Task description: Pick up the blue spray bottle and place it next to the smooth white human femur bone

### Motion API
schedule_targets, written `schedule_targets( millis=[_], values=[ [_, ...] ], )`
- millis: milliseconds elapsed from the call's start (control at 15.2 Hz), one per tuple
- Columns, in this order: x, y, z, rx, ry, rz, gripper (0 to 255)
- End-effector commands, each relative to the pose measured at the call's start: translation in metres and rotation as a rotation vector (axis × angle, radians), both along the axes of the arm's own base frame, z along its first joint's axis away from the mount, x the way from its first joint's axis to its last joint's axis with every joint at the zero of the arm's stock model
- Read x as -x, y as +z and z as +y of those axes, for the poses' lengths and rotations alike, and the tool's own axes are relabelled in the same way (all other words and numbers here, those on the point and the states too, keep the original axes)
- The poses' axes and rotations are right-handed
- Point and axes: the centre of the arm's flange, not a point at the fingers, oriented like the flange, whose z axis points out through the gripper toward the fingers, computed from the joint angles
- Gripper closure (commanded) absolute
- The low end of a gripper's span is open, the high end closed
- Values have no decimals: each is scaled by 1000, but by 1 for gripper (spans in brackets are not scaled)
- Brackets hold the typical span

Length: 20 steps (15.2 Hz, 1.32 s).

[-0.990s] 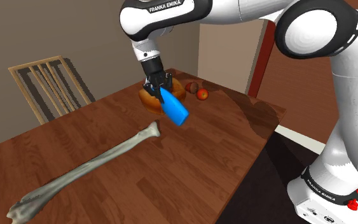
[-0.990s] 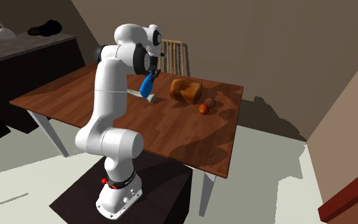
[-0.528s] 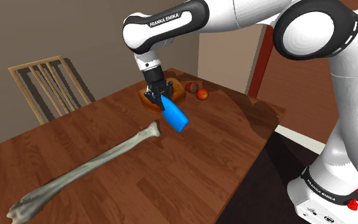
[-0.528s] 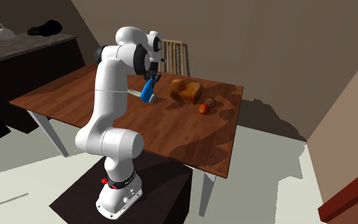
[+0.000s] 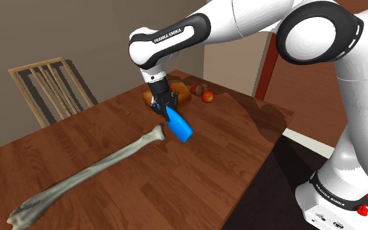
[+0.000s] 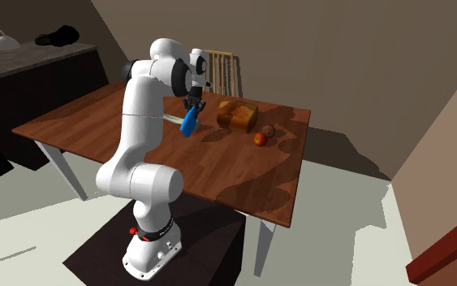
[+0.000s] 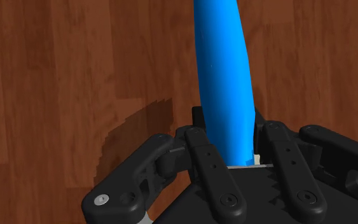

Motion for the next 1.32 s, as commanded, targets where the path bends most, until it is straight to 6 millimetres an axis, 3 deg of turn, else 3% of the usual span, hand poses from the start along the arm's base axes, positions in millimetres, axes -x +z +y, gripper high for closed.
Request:
schedule_targets(
  millis=[0, 396, 924, 990, 1254],
  values=[
    [0, -11, -1, 0, 0, -1, 255],
    [0, -45, -1, 0, 0, -1, 255],
    [0, -45, -1, 0, 0, -1, 255],
    [0, -45, -1, 0, 0, -1, 0],
    [0, -45, -1, 0, 0, -1, 0]
  ],
)
